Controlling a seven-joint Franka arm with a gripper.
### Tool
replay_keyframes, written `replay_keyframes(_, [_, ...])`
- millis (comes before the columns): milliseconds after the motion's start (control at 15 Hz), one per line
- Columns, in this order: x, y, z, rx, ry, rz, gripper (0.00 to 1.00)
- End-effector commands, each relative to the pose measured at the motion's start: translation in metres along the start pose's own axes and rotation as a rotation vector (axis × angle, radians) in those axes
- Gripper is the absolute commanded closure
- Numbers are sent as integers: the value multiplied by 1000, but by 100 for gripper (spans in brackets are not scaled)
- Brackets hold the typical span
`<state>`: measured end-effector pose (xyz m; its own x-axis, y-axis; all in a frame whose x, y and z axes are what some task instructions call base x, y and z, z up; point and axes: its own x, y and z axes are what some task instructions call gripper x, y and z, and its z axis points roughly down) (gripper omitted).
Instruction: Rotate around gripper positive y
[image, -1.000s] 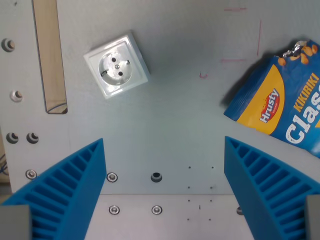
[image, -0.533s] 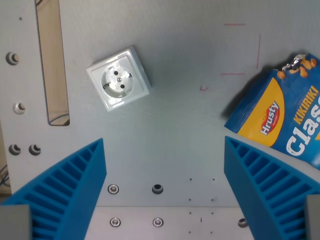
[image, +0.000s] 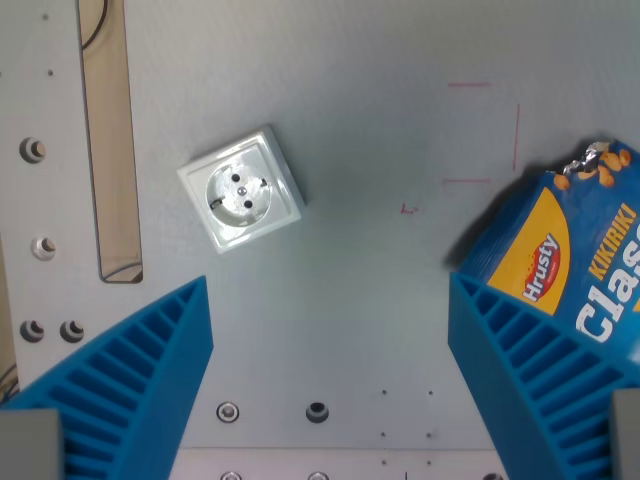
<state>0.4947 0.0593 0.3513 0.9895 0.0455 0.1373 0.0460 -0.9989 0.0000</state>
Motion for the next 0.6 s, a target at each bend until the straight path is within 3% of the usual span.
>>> replay_keyframes(67, [-17, 1, -2, -7, 300, -1, 0])
replay_keyframes(600, [-17, 1, -2, -7, 406, -1, 0])
